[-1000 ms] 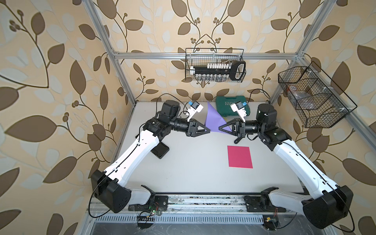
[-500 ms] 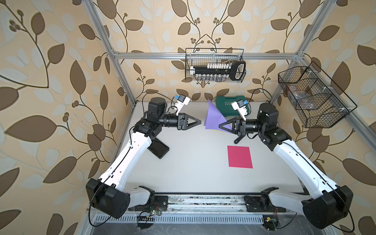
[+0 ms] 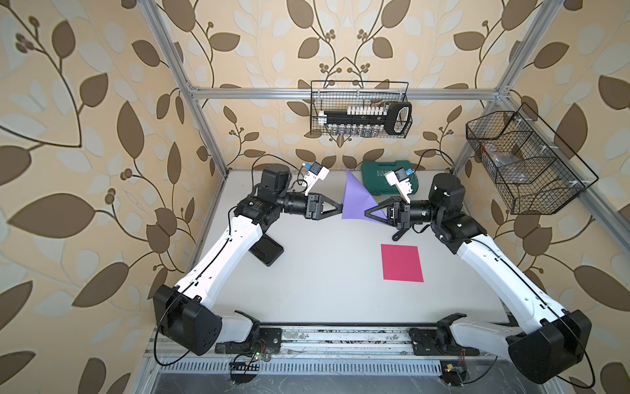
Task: Fold the square paper diagonally
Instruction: Fold the paper.
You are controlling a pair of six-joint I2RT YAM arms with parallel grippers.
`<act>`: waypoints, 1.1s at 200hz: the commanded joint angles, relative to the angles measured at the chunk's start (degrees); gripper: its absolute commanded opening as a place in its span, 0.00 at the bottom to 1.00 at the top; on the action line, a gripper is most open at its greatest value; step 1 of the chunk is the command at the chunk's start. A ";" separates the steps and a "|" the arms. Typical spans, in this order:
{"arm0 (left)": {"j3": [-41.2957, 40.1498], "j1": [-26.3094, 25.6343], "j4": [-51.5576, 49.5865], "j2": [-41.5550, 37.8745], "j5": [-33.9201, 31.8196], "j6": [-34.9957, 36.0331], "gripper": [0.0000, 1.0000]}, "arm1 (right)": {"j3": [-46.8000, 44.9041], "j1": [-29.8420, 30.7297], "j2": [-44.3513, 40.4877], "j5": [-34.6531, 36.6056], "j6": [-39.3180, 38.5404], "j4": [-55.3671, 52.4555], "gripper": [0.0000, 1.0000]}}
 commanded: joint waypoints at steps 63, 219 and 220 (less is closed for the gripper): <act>1.95 -1.29 2.10 -1.02 3.27 1.79 0.00 | -0.83 0.73 0.10 1.19 0.42 1.96 0.10; 2.64 -2.53 -1.80 -1.80 0.47 5.60 0.00 | -1.26 1.38 -1.24 4.12 1.27 3.13 0.14; 2.67 -2.53 -1.82 -1.80 0.47 5.64 0.00 | -1.25 1.36 -1.23 4.08 1.27 3.06 0.14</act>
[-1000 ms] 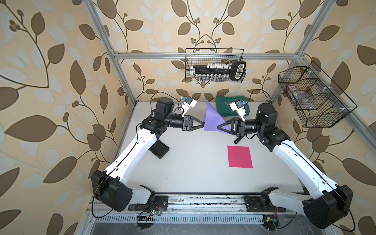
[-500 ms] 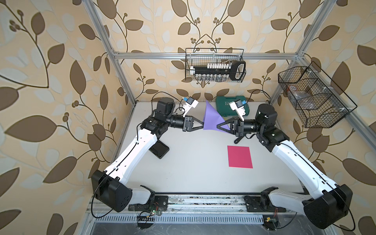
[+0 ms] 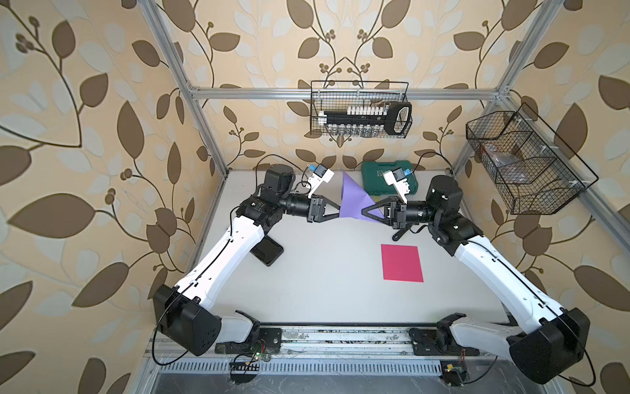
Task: Fold the square paper diagonally
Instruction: Fold the paper.
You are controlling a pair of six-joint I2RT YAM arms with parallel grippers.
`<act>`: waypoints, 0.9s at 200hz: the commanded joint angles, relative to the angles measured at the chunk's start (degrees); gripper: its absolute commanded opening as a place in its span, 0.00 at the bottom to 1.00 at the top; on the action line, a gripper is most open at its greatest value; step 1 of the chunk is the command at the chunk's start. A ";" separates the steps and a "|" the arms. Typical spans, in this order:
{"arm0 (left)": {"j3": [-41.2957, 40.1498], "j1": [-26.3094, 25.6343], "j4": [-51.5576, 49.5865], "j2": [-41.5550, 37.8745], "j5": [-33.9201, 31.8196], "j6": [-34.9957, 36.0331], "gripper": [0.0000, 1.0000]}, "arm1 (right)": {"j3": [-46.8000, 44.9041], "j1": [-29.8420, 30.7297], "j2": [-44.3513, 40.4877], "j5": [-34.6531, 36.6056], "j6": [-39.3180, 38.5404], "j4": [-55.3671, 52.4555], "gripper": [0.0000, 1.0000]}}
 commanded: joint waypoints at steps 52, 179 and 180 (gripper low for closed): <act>2.24 -0.55 -0.10 -1.95 0.07 1.49 0.00 | 0.47 -0.19 -0.85 0.10 -1.20 -0.96 0.10; 1.84 -0.62 1.40 -2.31 1.24 0.48 0.00 | -0.52 -0.12 -0.86 0.90 1.32 2.14 0.10; 1.82 -0.63 1.43 -2.31 1.24 0.47 0.00 | -0.52 -0.12 -0.86 0.89 1.28 2.14 0.09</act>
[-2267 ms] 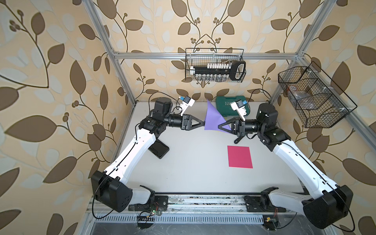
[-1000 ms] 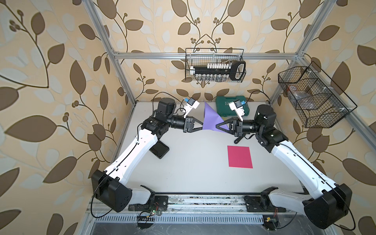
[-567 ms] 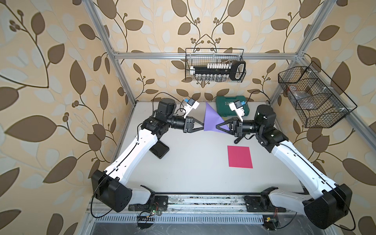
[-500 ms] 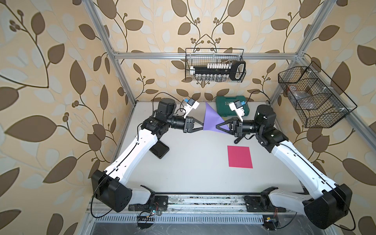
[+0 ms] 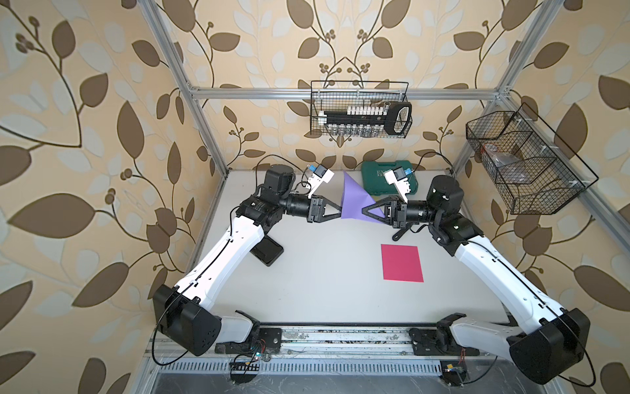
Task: Fold the square paper diagonally
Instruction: Fold the paper.
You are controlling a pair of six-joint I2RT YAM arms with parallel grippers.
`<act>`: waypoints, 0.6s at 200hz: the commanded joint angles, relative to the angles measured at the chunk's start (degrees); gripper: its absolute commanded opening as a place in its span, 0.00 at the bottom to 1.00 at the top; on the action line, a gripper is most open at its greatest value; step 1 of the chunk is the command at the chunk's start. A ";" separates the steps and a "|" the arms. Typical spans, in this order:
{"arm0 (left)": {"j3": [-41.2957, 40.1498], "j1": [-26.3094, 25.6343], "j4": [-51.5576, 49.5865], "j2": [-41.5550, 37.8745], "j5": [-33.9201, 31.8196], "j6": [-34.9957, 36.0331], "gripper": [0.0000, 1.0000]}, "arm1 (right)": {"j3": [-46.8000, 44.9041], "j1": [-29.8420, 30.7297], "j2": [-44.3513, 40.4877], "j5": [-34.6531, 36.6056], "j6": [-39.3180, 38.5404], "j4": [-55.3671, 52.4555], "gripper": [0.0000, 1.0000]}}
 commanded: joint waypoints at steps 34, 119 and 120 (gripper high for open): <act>1.44 -0.64 2.48 -2.44 2.14 0.10 0.00 | -0.32 -0.06 -0.94 0.80 0.10 0.89 0.06; 1.48 8.10 -3.04 -4.81 3.18 2.57 0.39 | 0.65 -0.05 -1.89 1.41 -2.97 -3.14 0.06; 1.49 8.17 -3.10 -4.82 3.24 2.59 0.40 | 0.69 -0.06 -1.90 1.42 -3.06 -3.19 0.06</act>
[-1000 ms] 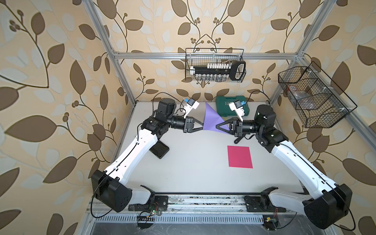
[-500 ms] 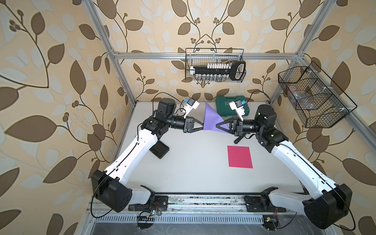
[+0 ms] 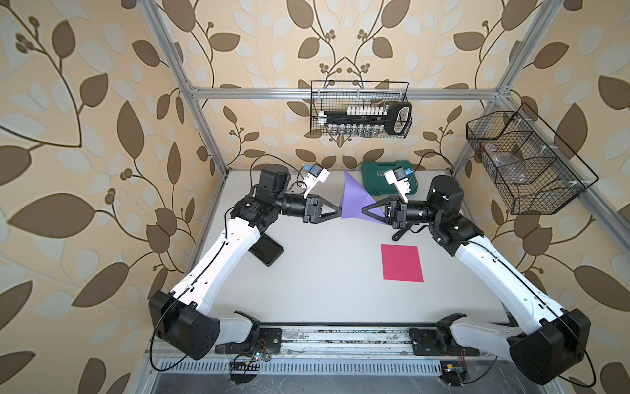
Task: Fold the square paper diagonally
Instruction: Fold the paper.
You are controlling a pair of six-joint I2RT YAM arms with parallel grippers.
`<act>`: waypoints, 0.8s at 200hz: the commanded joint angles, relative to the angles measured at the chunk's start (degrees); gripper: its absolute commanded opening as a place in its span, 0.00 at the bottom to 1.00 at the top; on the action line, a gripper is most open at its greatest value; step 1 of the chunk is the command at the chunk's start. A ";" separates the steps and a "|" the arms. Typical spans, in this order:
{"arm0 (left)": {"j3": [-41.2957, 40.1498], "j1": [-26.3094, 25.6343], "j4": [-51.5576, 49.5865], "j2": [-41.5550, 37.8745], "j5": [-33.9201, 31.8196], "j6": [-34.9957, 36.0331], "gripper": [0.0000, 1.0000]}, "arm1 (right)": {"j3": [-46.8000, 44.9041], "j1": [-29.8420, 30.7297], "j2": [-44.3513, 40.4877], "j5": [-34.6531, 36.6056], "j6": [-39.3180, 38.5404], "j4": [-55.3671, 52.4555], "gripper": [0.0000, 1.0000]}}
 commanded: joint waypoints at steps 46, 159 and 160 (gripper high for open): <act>-2.44 3.82 6.62 -5.70 4.06 -1.83 0.70 | 0.04 0.25 -1.91 -0.14 -4.02 -1.45 0.06; 0.51 -4.09 2.99 -2.63 0.08 1.64 0.62 | 0.02 3.41 -1.77 3.18 -5.63 0.42 0.05; 0.49 -4.09 2.96 -2.64 0.08 1.65 0.61 | -0.02 3.43 -1.79 3.23 -5.70 0.43 0.05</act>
